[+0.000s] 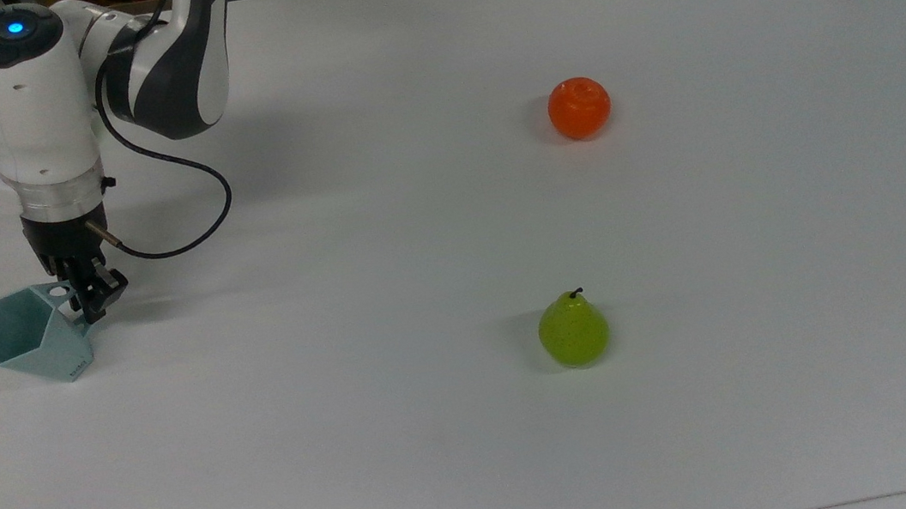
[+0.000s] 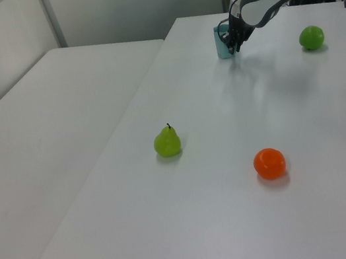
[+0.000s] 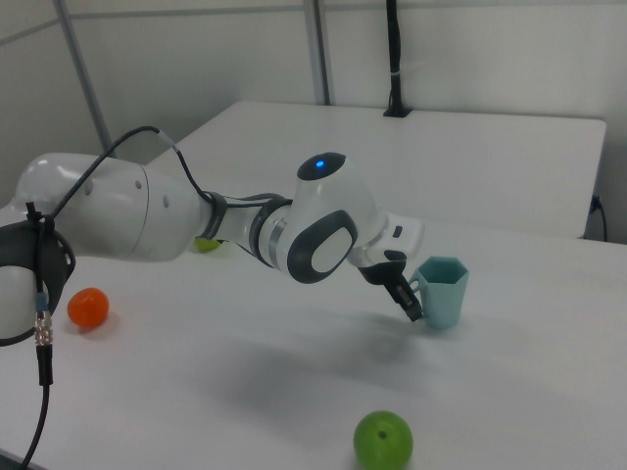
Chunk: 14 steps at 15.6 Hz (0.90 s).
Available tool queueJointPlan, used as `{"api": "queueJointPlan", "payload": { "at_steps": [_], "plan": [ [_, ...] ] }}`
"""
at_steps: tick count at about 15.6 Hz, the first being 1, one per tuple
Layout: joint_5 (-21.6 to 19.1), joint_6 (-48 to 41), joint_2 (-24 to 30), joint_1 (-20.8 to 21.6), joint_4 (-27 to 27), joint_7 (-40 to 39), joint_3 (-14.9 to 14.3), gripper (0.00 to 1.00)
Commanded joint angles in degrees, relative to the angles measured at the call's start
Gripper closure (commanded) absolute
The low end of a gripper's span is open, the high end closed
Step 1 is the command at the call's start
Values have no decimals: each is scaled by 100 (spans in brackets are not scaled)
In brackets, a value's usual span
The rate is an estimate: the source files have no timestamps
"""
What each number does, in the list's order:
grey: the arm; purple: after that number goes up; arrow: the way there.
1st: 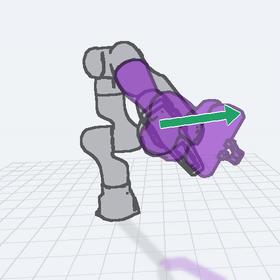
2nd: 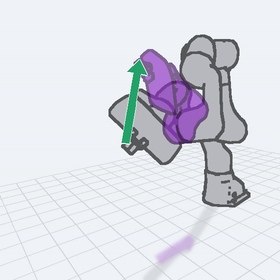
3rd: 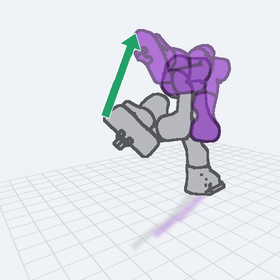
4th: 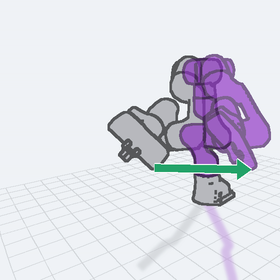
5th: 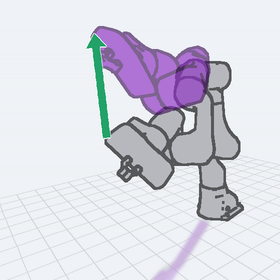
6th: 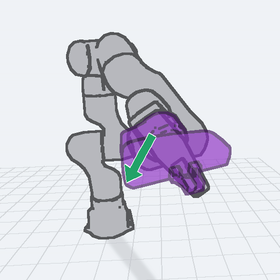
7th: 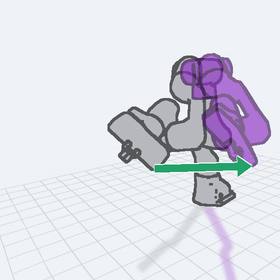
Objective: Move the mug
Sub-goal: 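Close the gripper on the teal mug's rim, then lift the teal mug and carry it toward the orange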
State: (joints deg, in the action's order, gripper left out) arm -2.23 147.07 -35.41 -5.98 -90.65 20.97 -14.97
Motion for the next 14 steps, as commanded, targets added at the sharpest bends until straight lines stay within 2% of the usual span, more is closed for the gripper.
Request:
{"api": "queueJointPlan", "payload": {
  "at_steps": [1, 8, 12, 14],
  "plan": [
    [152, 121, 17, -26, 4, -6, 12, 95],
    [170, 112, 157, -9, 4, -6, 65, 100],
    [170, -2, 683, 18, -40, 12, 301, 100],
    [170, -396, 1026, 62, -40, 3, 433, 100]
  ]
}}
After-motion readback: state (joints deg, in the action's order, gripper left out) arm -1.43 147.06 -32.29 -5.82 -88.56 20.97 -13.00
